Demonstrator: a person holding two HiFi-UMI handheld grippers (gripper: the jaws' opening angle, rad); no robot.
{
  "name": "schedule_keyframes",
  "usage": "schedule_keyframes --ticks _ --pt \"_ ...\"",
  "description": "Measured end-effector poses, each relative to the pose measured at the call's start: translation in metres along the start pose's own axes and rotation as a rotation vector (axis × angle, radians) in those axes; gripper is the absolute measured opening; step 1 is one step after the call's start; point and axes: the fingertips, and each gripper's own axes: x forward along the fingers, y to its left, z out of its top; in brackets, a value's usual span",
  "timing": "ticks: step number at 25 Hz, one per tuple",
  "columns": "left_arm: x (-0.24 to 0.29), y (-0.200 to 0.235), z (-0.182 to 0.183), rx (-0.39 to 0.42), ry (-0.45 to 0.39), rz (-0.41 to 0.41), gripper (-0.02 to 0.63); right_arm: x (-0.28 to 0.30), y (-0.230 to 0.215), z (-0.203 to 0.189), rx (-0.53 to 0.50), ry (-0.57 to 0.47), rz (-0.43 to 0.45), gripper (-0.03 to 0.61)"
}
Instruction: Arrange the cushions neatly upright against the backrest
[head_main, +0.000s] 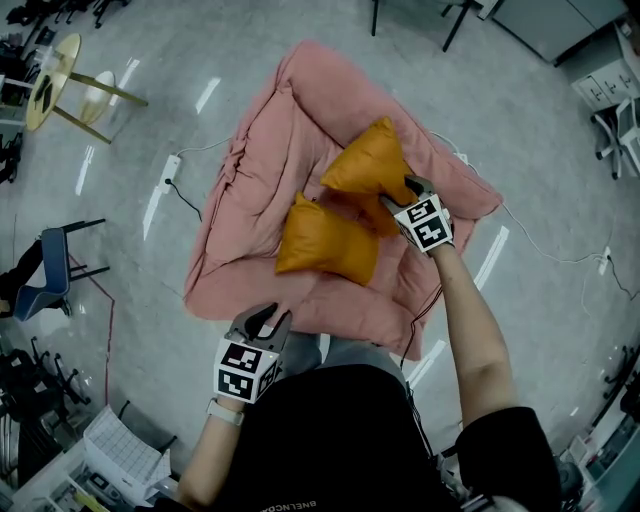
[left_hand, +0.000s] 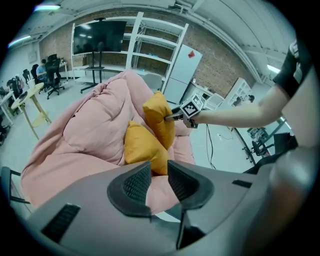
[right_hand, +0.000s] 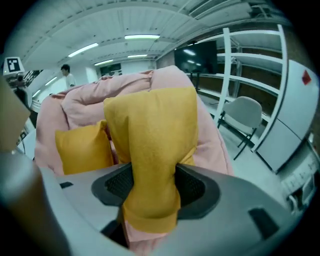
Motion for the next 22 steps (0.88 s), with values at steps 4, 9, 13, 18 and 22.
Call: schedule_keyframes --ticks 4,9,13,18,22 --pt "-0.003 0.001 -0.003 -0.015 -0.008 0.01 0.112 0.007 0.019 -0.002 -0.114 0.063 0.073 0.259" --pt "-0.005 0.002 -0.008 -0.036 -0.013 0.028 0.112 0.026 0.031 0.0 -0.198 0.087 0.101 0.262" --pt "-0.005 0.001 -0.015 -0.055 -0.009 0.035 0.112 0.043 0.037 -0.002 -0.185 0.089 0.127 0.268" --pt "-0.01 0.017 -0.024 -0.071 -0.014 0.044 0.112 0.069 0.045 0.005 -0.188 0.081 0.099 0.299" --pt "-0.012 0.023 -0.028 -0.078 -0.012 0.047 0.112 0.079 0.046 0.008 -0.181 0.095 0.096 0.342"
